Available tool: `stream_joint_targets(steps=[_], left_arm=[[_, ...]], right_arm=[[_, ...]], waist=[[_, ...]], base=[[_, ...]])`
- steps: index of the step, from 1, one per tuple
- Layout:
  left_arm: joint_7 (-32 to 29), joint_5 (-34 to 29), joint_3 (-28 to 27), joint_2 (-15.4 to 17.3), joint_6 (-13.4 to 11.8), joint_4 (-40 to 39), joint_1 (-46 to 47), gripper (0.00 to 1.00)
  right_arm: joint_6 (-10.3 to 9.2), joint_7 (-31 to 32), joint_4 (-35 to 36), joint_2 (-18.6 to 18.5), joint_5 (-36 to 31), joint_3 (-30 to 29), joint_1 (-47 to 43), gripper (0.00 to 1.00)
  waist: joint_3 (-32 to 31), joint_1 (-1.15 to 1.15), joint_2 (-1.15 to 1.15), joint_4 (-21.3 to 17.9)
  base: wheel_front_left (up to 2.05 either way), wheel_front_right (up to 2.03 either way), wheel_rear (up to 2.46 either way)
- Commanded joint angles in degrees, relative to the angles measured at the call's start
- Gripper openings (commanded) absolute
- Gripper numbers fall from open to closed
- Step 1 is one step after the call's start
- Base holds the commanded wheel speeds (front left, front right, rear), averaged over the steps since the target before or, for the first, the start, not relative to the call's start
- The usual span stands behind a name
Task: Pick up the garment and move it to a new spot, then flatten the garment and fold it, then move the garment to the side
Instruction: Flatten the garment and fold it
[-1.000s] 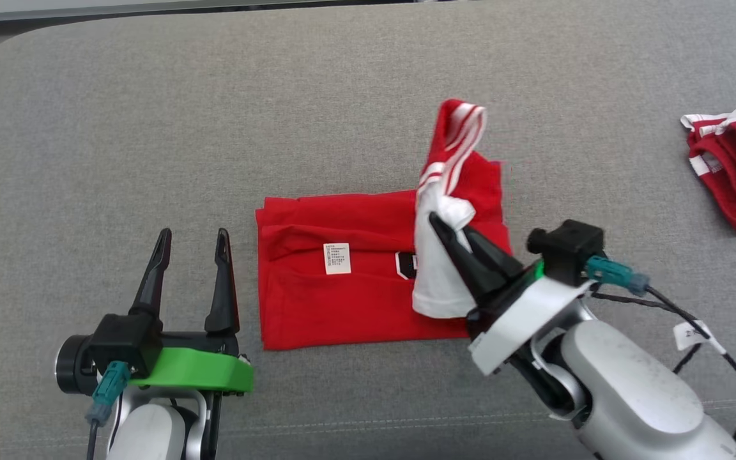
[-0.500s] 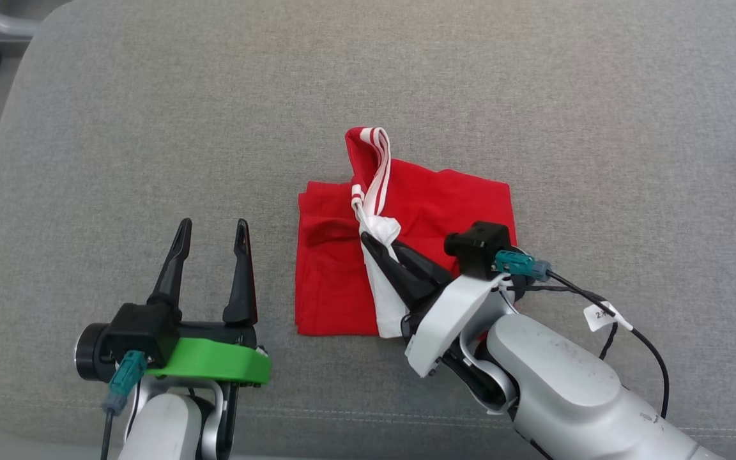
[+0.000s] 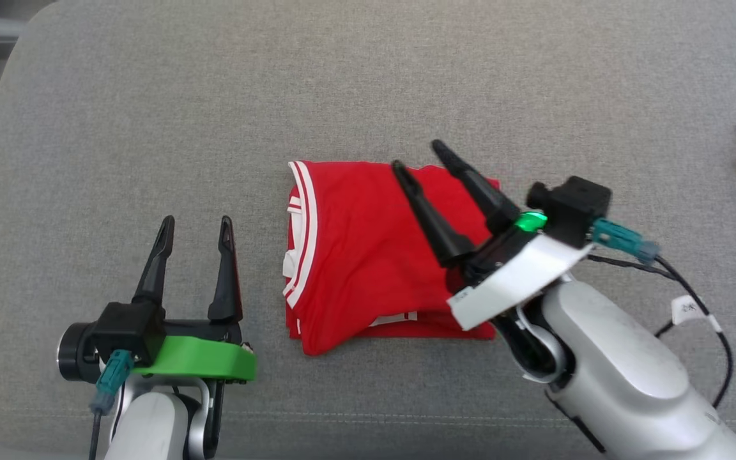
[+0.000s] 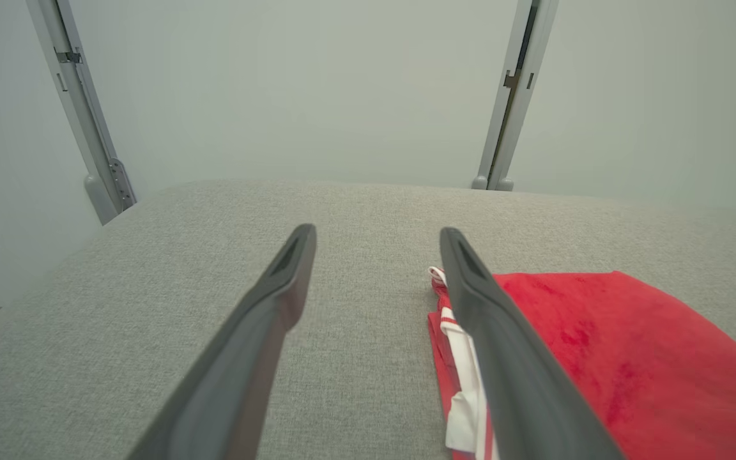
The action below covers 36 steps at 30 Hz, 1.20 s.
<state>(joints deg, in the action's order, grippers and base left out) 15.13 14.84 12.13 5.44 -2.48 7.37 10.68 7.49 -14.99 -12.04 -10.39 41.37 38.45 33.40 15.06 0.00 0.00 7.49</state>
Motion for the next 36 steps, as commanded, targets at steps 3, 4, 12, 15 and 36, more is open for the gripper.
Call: stream_joint_targets(steps=[3,4,12,15,36], left_arm=[[0.0,-1.1,-1.0,1.4,0.1,-0.7,0.1,1.00],[0.0,-1.4,-1.1,1.8,0.2,-0.8,-0.1,1.00],[0.0,-2.3,-2.2,3.7,0.0,-2.1,-1.8,1.00],[0.0,-2.4,-2.6,4.2,-0.2,-2.5,-2.8,1.00],[0.0,-1.1,-3.7,5.1,-1.7,-3.8,-9.7,1.00]], right_arm=[[-0.01,-0.1,5.6,-2.4,-7.0,-11.2,-7.8,1.00],[-0.01,-0.2,6.5,-2.5,-8.3,-13.3,-9.2,1.00],[-0.01,-0.2,9.2,-3.0,-15.6,-26.1,-18.1,1.00],[-0.01,-0.2,9.1,-3.1,-16.8,-27.7,-20.7,1.00],[-0.01,-0.2,7.9,-1.6,-20.5,-32.6,-32.7,1.00]], waist=[[-1.5,0.00,0.00,-1.9],[-1.7,0.00,0.00,-2.2],[-4.2,0.00,0.00,-4.5],[-5.2,0.00,0.00,-5.3],[-10.1,0.00,0.00,-7.6]], base=[[0.00,0.00,0.00],[0.00,0.00,0.00],[0.00,0.00,0.00],[0.00,0.00,0.00],[0.00,0.00,0.00]])
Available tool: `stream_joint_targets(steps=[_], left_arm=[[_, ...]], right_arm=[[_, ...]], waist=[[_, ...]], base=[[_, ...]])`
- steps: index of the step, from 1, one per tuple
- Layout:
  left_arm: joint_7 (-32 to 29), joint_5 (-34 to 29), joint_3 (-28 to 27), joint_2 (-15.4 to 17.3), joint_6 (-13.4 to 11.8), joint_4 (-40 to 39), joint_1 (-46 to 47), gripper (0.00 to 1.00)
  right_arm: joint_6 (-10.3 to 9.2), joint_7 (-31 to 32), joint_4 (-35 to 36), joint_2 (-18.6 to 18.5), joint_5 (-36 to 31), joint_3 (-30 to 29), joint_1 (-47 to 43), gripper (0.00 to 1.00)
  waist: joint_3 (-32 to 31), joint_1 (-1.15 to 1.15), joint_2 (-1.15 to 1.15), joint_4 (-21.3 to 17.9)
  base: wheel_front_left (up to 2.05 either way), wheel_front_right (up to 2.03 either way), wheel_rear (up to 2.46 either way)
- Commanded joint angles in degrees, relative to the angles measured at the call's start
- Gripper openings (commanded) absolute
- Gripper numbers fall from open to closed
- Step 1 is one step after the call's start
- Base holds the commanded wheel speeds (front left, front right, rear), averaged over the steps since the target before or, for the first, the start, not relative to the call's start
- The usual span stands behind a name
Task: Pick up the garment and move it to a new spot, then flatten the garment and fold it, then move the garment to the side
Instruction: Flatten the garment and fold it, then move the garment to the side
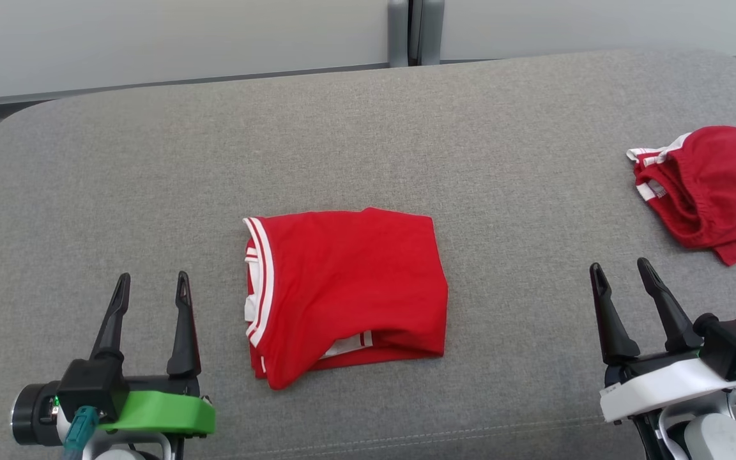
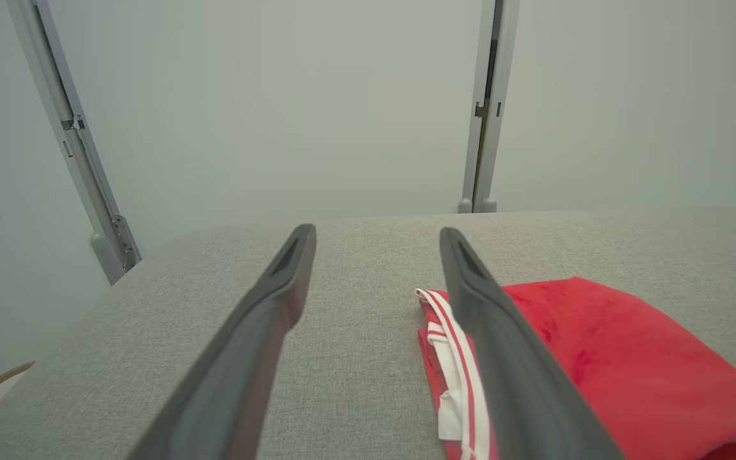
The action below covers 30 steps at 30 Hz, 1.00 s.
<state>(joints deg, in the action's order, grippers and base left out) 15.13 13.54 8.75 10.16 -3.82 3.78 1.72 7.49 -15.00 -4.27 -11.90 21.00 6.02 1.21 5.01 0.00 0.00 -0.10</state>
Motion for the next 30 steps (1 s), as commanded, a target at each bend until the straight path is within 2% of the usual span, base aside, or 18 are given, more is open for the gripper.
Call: stream_joint_targets(steps=[1,20,21,22,30], left_arm=[[0.0,0.3,-0.4,0.5,-0.5,-0.3,-0.9,1.00],[-0.2,0.9,0.7,0.6,-1.1,-0.1,-0.3,1.00],[-0.2,0.9,0.8,0.6,-1.1,-0.1,-0.3,1.00],[-0.2,0.9,0.9,0.6,-1.1,-0.1,-0.2,1.00],[-0.2,0.9,1.5,0.6,-0.8,-0.7,0.9,1.00]], right_arm=[[-0.01,-0.2,0.1,0.0,-0.2,-0.2,-0.6,1.00],[-0.01,-0.2,-0.4,-0.4,0.5,0.7,-0.1,1.00],[-0.01,-0.2,-0.2,-0.4,0.5,0.5,0.0,0.44],[-0.01,-0.2,-0.2,-0.4,0.6,0.4,0.0,0.00],[-0.01,-0.2,-0.4,-1.3,1.2,2.0,1.4,0.00]], waist=[[-0.1,0.00,0.00,-0.1],[-0.5,0.00,0.00,0.2],[-0.5,0.00,0.00,0.2],[-0.6,0.00,0.00,0.3],[0.0,0.00,0.00,1.8]], base=[[0.00,0.00,0.00],[0.00,0.00,0.00],[0.00,0.00,0.00],[0.00,0.00,0.00],[0.00,0.00,0.00]])
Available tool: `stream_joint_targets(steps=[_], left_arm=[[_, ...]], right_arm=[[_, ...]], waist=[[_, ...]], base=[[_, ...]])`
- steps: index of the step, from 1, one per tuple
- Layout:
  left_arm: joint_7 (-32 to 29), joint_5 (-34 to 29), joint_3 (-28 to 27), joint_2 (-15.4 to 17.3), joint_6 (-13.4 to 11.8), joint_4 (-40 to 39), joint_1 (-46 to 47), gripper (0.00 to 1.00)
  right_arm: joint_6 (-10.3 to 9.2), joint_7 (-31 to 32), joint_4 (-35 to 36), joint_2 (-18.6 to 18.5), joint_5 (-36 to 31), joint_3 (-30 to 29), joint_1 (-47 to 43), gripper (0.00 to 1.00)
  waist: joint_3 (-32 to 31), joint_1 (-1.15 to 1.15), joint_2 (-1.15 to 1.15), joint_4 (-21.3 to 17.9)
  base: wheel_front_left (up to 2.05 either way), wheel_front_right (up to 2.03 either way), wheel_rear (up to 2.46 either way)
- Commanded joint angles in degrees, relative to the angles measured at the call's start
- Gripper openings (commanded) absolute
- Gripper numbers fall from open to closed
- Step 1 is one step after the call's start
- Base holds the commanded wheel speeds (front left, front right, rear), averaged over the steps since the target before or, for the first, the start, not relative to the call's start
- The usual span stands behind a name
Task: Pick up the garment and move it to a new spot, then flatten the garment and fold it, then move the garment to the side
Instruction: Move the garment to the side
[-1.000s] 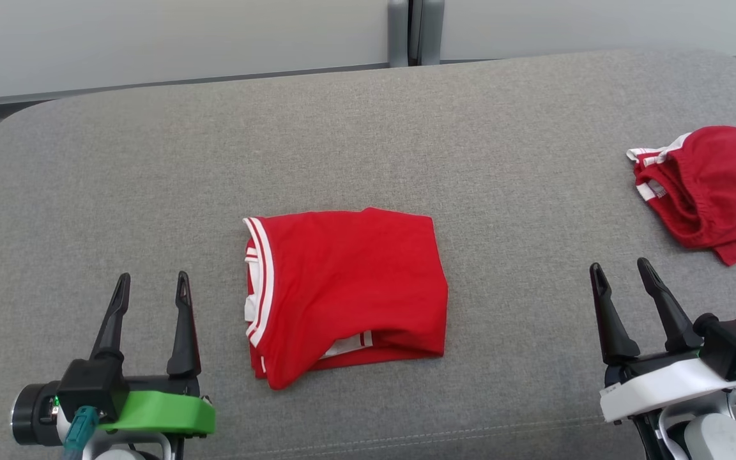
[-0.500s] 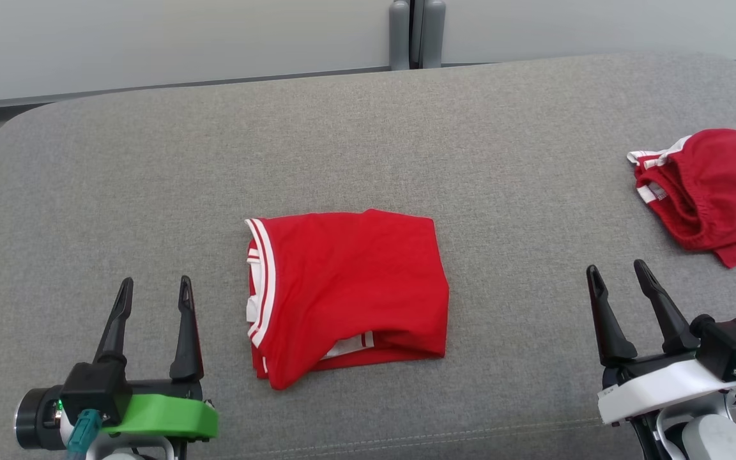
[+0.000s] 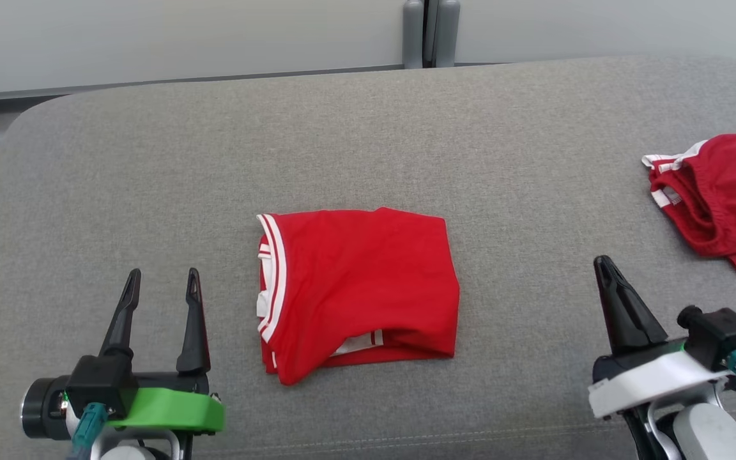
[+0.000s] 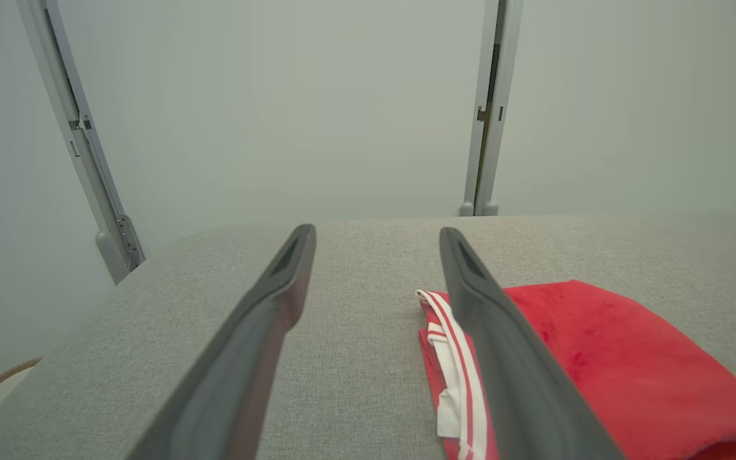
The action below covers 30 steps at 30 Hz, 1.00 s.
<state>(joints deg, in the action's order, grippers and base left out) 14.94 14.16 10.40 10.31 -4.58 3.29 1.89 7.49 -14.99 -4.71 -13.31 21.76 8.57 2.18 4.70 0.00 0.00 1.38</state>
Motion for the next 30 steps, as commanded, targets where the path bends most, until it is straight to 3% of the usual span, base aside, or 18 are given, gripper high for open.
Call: stream_joint_targets(steps=[1,6,14,22,30], left_arm=[[0.0,0.2,0.0,0.5,0.0,-0.3,0.8,1.00],[0.1,0.3,0.5,-0.1,0.2,-0.5,1.8,1.00],[0.3,0.3,1.9,-1.8,1.4,0.7,4.5,1.00],[0.3,-0.2,2.5,-3.7,2.7,1.0,7.4,1.00],[0.3,-0.9,1.9,-5.2,3.9,1.4,8.8,1.00]], right_arm=[[-0.01,-0.2,0.0,-0.3,0.5,0.5,1.3,0.00],[-0.01,-0.2,-2.8,-2.1,2.1,8.3,6.8,0.00],[-0.01,-0.1,-13.9,-3.3,7.9,27.9,20.8,0.00],[-0.01,-0.1,-23.4,-2.8,13.4,39.8,29.9,0.00],[-0.01,-0.1,-29.3,-2.9,19.4,49.7,32.1,0.00]], waist=[[0.5,0.00,0.00,0.7],[1.6,0.00,0.00,3.5],[4.6,0.00,0.00,8.7],[7.7,0.00,0.00,12.0],[9.3,0.00,0.00,12.5]], base=[[0.00,0.00,0.00],[0.00,0.00,0.00],[0.00,0.00,0.00],[0.00,0.00,0.00],[0.00,0.00,0.00]])
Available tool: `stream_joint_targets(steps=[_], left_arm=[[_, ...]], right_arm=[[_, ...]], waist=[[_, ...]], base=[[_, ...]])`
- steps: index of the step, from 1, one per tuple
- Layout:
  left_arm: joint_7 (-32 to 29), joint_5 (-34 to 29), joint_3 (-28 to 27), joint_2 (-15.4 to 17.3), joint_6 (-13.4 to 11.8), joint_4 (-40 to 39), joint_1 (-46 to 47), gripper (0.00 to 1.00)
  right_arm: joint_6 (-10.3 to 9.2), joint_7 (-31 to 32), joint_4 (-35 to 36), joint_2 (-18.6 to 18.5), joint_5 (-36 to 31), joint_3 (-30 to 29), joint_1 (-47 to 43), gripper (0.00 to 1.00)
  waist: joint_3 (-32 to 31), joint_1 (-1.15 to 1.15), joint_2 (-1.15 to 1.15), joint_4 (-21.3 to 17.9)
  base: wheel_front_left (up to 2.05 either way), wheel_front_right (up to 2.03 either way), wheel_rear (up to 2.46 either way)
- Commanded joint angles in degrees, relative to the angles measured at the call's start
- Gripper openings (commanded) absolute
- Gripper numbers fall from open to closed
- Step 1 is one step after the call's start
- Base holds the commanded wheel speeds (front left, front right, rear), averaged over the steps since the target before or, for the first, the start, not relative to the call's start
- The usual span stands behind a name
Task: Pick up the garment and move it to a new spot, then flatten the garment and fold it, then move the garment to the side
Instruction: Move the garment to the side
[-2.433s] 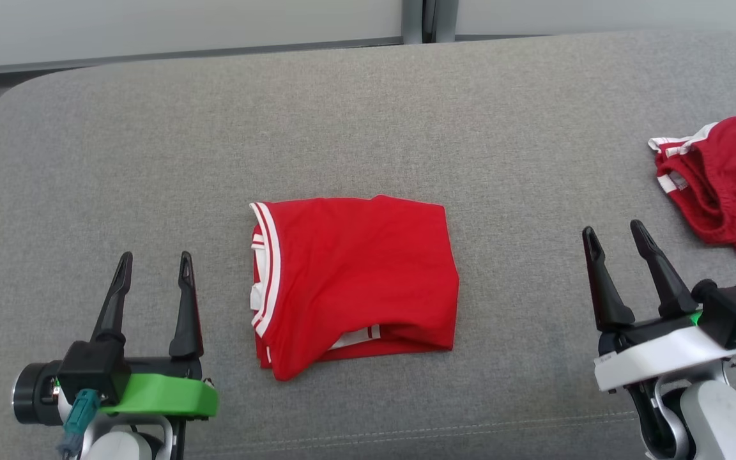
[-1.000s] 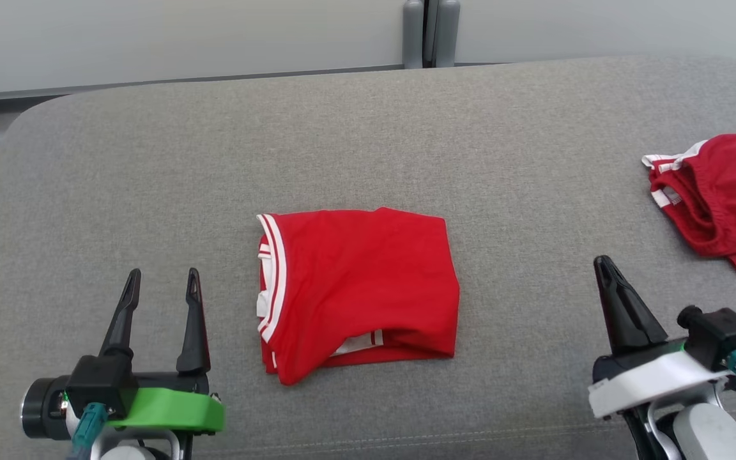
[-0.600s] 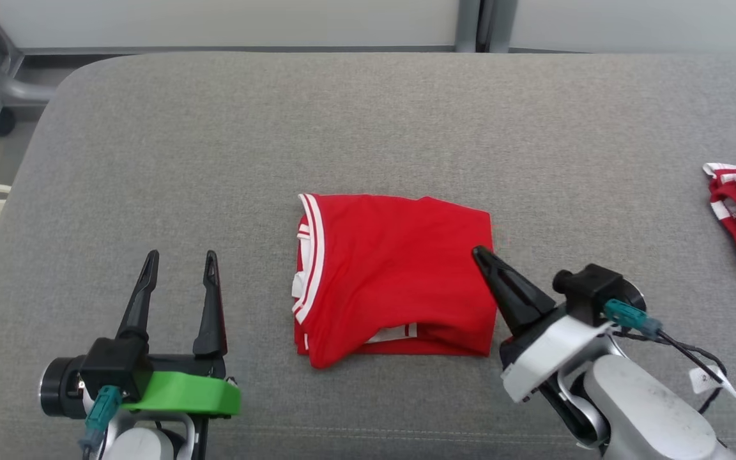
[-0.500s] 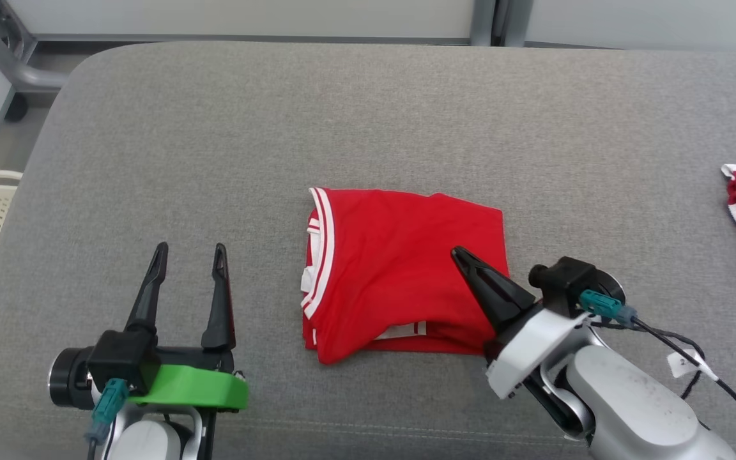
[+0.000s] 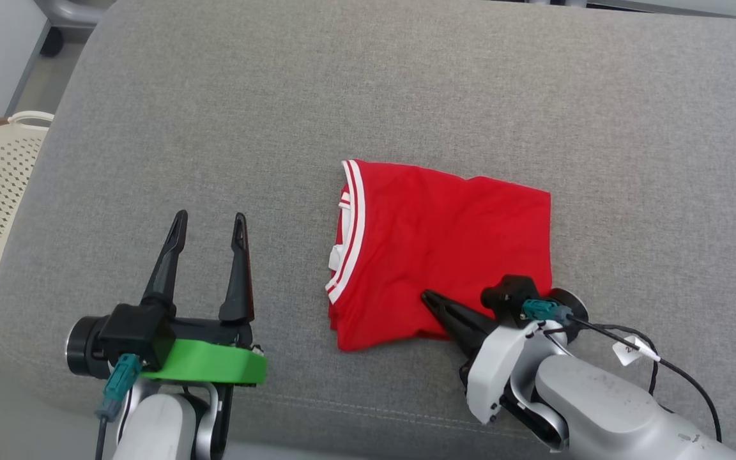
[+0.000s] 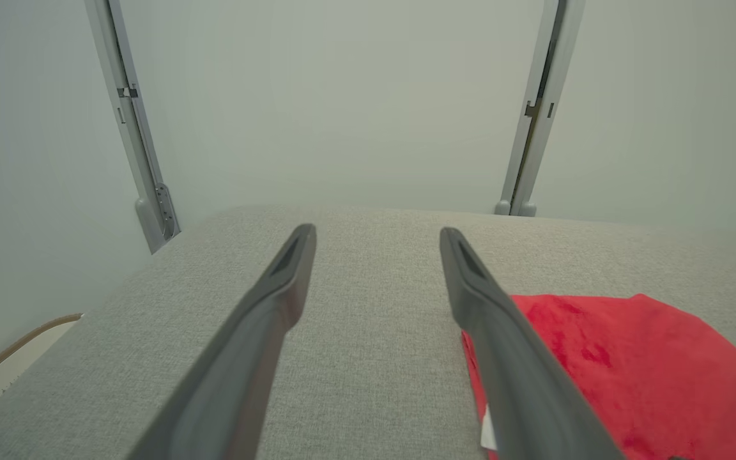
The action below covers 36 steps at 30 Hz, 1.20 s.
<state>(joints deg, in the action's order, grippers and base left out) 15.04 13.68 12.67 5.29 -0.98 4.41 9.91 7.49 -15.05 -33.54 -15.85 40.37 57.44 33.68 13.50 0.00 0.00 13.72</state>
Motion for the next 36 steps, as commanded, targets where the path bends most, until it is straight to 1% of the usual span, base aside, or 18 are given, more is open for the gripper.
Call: stream_joint_targets(steps=[1,4,7,12,17,28,34,36], left_arm=[[0.2,-0.5,-0.5,-0.3,0.4,0.3,0.8,1.00],[0.2,-0.9,-0.7,-0.6,0.7,0.5,1.0,1.00],[0.2,-1.3,-1.1,-0.8,0.9,0.5,1.1,1.00],[0.2,-1.7,-1.7,-1.2,1.2,0.6,0.9,1.00],[0.2,-2.0,-2.7,-1.4,1.3,0.6,-0.2,1.00],[0.2,-3.3,-4.5,-0.3,1.8,0.5,-2.1,1.00],[0.1,-3.3,-5.7,0.5,1.5,0.7,-2.8,1.00],[0.1,-3.2,-5.9,0.7,1.5,0.9,-3.3,1.00]], right_arm=[[-0.01,-0.1,-0.8,-0.4,1.3,1.9,0.4,0.00],[-0.01,-0.1,-1.0,-0.8,2.6,2.7,0.1,0.00],[-0.02,-0.1,-0.3,-0.9,3.0,1.5,-0.7,0.00],[-0.02,-0.1,1.6,-0.8,0.8,-3.4,-2.3,0.00],[-0.02,-0.1,7.0,-0.2,-2.5,-13.1,-6.3,0.00],[-0.01,-0.1,25.3,2.9,-12.1,-35.8,-18.2,0.00],[-0.01,-0.1,30.7,4.1,-15.4,-42.5,-22.8,0.00],[-0.01,-0.1,31.5,4.7,-15.0,-44.0,-24.3,0.00]], waist=[[0.6,0.00,0.00,0.0],[0.9,0.00,0.00,-0.3],[0.9,0.00,0.00,-0.6],[0.6,0.00,0.00,-1.1],[-0.3,0.00,0.00,-2.1],[-3.2,0.00,0.00,-7.4],[-4.8,0.00,0.00,-10.6],[-5.5,0.00,0.00,-11.4]], base=[[0.00,0.00,0.00],[0.00,0.00,0.00],[0.00,0.00,0.00],[0.00,0.00,0.00],[0.00,0.00,0.00],[0.00,0.00,0.00],[0.00,0.00,0.00],[0.00,0.00,0.00]])
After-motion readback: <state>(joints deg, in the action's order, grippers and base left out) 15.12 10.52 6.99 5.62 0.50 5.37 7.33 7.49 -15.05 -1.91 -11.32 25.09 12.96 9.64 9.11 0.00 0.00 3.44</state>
